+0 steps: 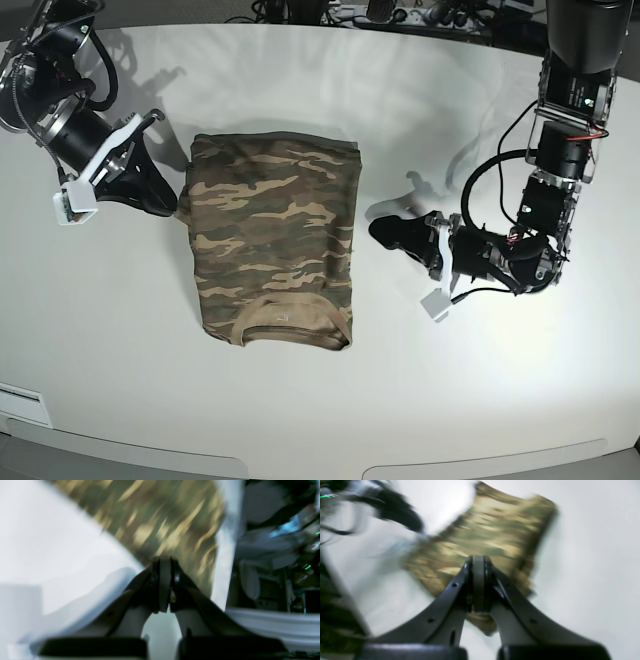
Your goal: Fold the T-shirt properly
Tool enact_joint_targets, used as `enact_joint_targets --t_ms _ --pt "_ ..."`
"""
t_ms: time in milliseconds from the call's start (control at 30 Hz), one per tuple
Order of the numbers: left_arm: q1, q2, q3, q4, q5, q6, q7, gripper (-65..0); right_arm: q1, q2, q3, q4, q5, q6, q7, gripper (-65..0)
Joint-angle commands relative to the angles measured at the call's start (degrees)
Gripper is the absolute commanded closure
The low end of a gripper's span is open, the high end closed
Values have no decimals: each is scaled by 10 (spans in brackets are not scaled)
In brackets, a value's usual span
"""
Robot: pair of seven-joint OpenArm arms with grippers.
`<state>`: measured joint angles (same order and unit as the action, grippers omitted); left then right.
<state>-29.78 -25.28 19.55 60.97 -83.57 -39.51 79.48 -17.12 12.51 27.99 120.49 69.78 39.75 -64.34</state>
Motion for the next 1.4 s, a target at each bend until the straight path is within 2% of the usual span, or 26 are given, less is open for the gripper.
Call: enact_joint_targets --t_ms 0,100,300,467,600,800,1067,1233,1367 --pt "-6 -12 -10 19 -14 -5 3 0 1 6 10 11 45 3 -10 0" --pt "27 -26 -22 66 -14 -5 3 0 -13 7 27 11 141 3 -81 0" --pt "101 -43 -42 250 -14 -5 5 0 -40 7 38 11 152 3 -150 0" --pt "197 -69 -84 433 -14 -5 5 0 -92 7 45 18 152 3 -155 0" --pt "288 -91 -144 513 -14 -5 5 0 -145 7 63 50 152 3 -157 0" --pt "432 -94 -248 598 -14 -5 5 0 -233 7 124 145 152 3 -157 0" --pt "651 -93 -379 731 -14 1 5 0 -346 7 134 145 152 3 -157 0" --pt "798 -90 -465 740 -14 8 5 0 -418 6 134 145 152 3 -157 0" --pt "904 -74 -509 740 -14 5 5 0 -476 6 134 145 152 3 -157 0"
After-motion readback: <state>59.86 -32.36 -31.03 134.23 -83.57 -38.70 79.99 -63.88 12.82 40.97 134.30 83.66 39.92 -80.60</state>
